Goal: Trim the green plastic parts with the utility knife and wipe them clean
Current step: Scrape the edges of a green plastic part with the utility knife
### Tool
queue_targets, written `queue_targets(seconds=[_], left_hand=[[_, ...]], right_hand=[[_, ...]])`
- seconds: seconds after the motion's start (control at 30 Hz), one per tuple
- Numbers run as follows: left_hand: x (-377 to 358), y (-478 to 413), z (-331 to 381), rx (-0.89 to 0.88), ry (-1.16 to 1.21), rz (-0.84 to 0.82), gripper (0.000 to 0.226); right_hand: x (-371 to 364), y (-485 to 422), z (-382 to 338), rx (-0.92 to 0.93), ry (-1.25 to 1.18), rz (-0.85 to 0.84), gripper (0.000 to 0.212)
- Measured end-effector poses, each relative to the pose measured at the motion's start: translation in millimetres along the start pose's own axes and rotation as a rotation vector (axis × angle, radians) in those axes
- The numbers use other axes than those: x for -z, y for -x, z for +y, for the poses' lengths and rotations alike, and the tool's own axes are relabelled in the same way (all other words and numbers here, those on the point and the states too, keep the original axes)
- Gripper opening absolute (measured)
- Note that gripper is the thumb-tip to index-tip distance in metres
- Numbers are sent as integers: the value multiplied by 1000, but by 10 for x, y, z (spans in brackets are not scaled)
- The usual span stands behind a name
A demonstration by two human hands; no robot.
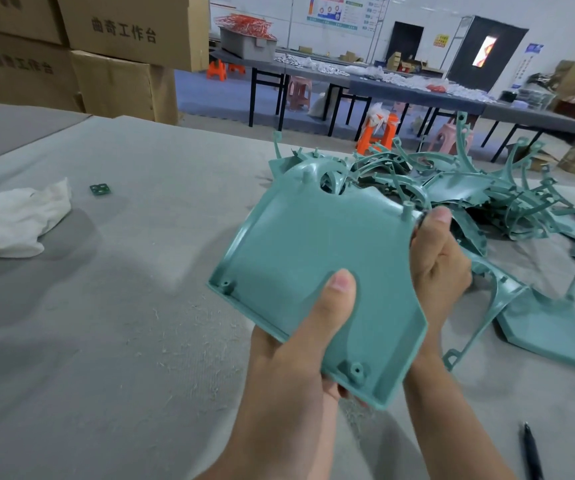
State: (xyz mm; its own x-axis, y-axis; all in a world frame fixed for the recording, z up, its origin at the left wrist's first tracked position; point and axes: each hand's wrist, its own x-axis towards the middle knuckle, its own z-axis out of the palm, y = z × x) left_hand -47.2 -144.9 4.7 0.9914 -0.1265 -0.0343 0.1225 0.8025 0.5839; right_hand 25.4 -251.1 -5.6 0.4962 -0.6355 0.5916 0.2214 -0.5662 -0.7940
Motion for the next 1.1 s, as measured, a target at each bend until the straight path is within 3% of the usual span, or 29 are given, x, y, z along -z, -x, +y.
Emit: queue_targets(seconds=[0.07,0.2,0.33,0.47,0.57,0.73,0.8,0.87,0.93,1.1], left_hand=[[7,5,0,-35,-52,-14,50],[75,-116,75,-136,-163,-75,42],[138,-254,200,-306,-302,-46,42],[256,-426,322,-317,-339,10,52],[302,-493,404,-346,-376,6,52],[354,-536,457,-385,-387,-2,44],[363,-536,473,-399,-409,-22,40],[356,-532,472,-420,-460,-62,34],[338,-521,474,-438,-503,-113,29],[338,-502,497,-365,-543,-211,29]], right_hand=[[47,-71,-2,15,-42,-17,49],[79,-69,-60,-23,-260,-222,58],[160,-119,-87,-158,-392,-543,73],[213,-152,-108,-397,-621,-992,77],[234,-133,-105,-508,-659,-1158,80],[217,-94,-169,-496,-712,-1131,77],[214,-76,-212,-422,-686,-1048,57],[211,-48,-245,-366,-644,-987,23],[211,-22,-257,-368,-659,-965,7],[207,-25,-244,-426,-737,-998,19]])
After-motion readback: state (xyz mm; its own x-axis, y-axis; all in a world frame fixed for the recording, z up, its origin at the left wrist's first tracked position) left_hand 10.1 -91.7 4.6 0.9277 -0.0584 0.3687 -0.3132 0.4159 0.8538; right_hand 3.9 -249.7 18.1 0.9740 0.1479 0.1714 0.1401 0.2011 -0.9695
